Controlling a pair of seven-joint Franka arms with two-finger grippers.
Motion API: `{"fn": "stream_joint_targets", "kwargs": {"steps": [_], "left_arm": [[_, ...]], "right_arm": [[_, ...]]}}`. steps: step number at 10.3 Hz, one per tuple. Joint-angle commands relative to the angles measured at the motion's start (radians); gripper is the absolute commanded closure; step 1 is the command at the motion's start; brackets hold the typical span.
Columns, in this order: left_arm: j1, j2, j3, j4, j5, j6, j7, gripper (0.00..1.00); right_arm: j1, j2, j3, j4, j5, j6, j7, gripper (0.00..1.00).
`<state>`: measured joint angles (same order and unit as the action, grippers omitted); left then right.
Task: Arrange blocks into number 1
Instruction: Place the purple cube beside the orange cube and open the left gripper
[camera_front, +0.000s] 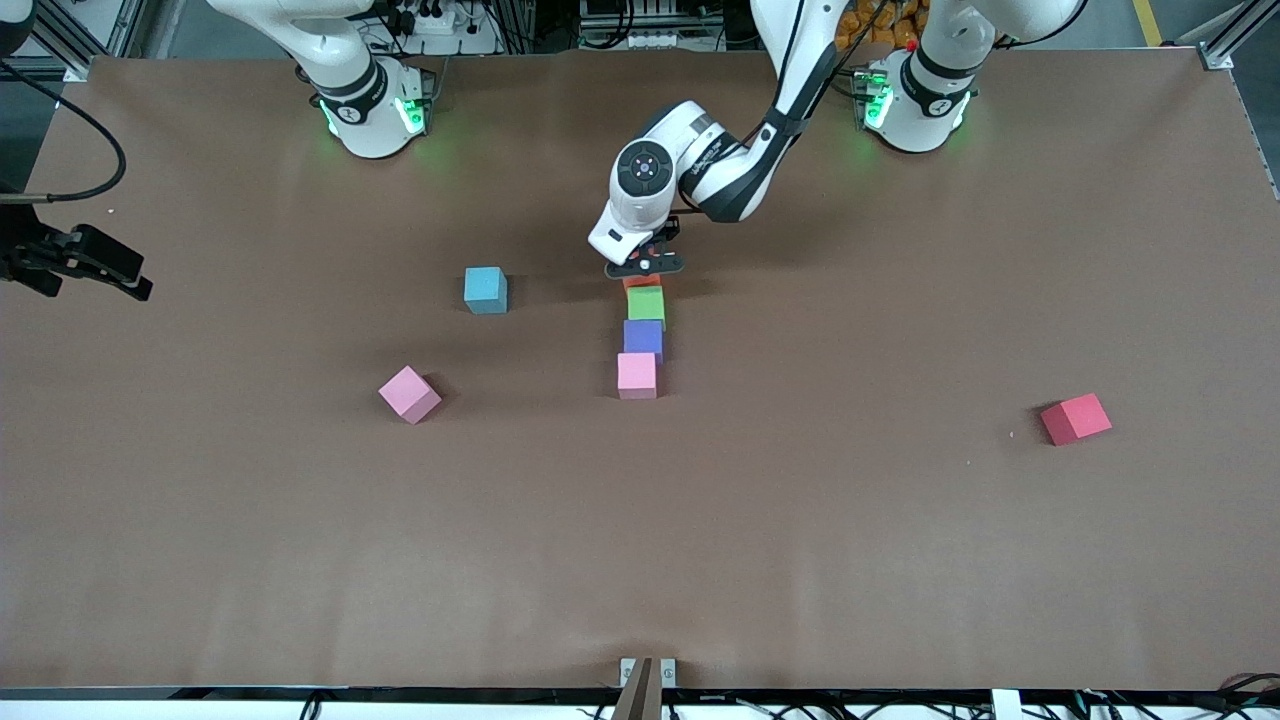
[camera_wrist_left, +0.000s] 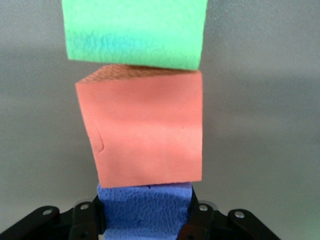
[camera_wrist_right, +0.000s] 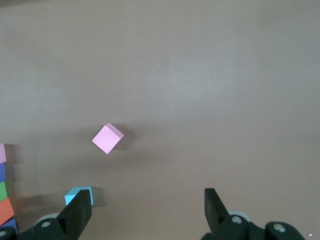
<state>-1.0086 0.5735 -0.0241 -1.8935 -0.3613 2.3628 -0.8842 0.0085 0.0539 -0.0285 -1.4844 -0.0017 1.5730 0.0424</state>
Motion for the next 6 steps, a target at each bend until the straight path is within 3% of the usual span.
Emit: {"fn": "stream_joint_targets", "kwargs": {"steps": [1, 2, 3, 4, 6], "left_arm": [[0.018, 0.025, -0.003, 0.014, 0.021, -0.005, 0.008, 1.0], [0.018, 0.031, -0.003, 0.014, 0.022, -0.007, 0.011, 1.0], [0.018, 0.032, -0.003, 0.017, 0.024, -0.007, 0.011, 0.6], [0.016, 0.032, -0.003, 0.019, 0.024, -0.005, 0.008, 0.01], [0.018, 0.023, -0.003, 0.04, 0.019, -0.007, 0.002, 0.0]], "right_arm": [[-0.021, -0.009, 0.013, 0.007, -0.004, -0.004, -0.003, 0.0], [-0.021, -0.009, 0.013, 0.007, -0.003, -0.004, -0.003, 0.0], [-0.022, -0.009, 0.013, 0.007, -0.001, -0.004, -0.004, 0.0], [-0.022, -0.009, 0.013, 0.007, 0.0, -0.004, -0.003, 0.0], [-0.022, -0.011, 0.013, 0.007, 0.0, -0.004, -0.003, 0.0]]}}
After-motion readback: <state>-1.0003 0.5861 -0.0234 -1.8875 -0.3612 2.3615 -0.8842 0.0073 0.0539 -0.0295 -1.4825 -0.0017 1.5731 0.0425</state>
